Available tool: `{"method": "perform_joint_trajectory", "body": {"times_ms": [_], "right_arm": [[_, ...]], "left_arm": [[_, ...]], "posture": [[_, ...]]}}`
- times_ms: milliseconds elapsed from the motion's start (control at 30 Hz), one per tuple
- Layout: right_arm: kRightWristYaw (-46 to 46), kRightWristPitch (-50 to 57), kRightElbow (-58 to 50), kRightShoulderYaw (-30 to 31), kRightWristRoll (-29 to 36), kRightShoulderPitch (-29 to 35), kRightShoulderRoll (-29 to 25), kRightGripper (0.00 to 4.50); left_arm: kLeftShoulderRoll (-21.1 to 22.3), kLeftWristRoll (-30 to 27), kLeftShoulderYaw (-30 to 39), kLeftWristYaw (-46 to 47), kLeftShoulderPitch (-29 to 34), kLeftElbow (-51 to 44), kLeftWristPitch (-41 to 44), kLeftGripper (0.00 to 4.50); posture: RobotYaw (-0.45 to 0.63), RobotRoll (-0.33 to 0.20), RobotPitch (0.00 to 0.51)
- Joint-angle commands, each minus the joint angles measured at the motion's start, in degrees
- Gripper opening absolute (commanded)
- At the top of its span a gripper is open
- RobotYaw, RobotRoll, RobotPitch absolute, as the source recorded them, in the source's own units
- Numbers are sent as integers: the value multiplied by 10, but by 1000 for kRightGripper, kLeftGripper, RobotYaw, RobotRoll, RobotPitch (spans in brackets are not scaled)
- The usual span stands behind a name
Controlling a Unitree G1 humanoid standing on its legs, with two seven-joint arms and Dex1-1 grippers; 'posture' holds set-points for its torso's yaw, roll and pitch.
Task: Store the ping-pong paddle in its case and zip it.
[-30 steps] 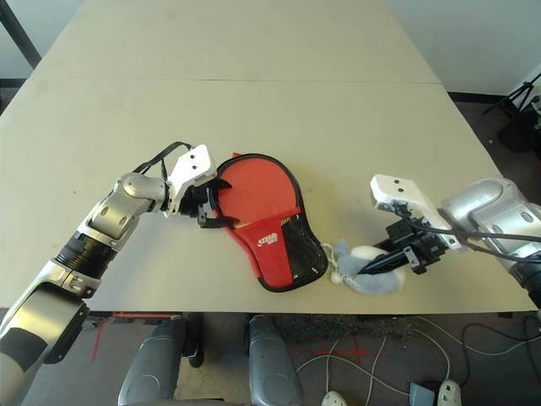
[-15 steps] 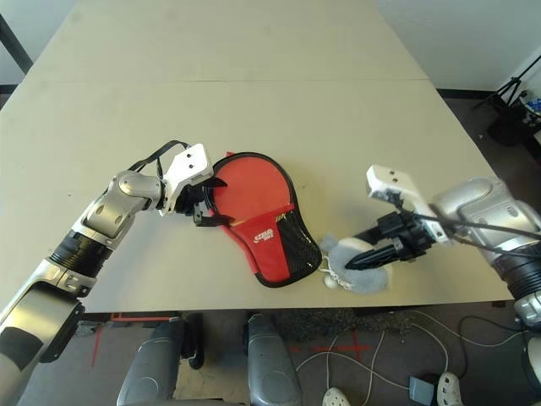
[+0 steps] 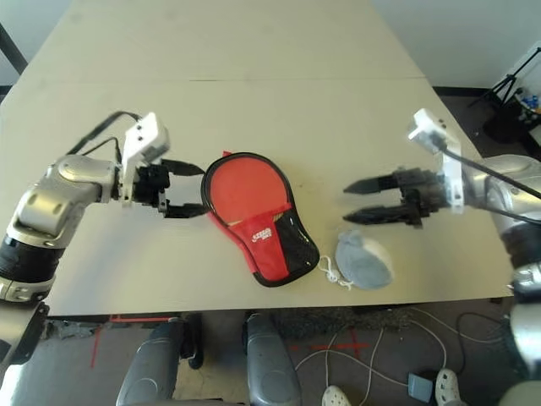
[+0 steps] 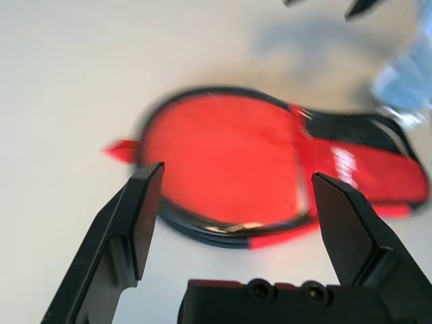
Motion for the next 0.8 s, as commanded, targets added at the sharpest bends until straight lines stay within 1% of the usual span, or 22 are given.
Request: {"method": "perform_joint_trajectory", "body": {"times_ms": [33,133,267,367,467,700,800], "right_arm": [[-110,-91,60,-62,-51,-5,33,4481],[-158,-136,94,-98,-76,-5,57,4481],[-266,-188,133,-159,-88,-3,90,4481],[-307,-203,145,-191,-95,-2,103,4481],[-386,-246,153,-226,-100,10,116,4481],[-473,-267,163,-271,-117,28,124,4481],[-492,-272,165,-284,-120,37,126,4481]], "left_arm": [[-16,0,69,99,4,41,-19,4500],[-34,-3,117,169,2,65,-45,4500],[-48,12,177,269,14,132,-132,4500],[-51,16,196,313,18,173,-176,4500],[-51,19,232,378,34,230,-228,4500],[-52,20,252,434,65,288,-298,4500],[-52,18,252,446,76,303,-317,4500]], "posture": [[-34,0,206],[-18,0,205],[-3,0,199],[1,0,195],[2,0,191],[-2,0,192],[-6,0,194]]}}
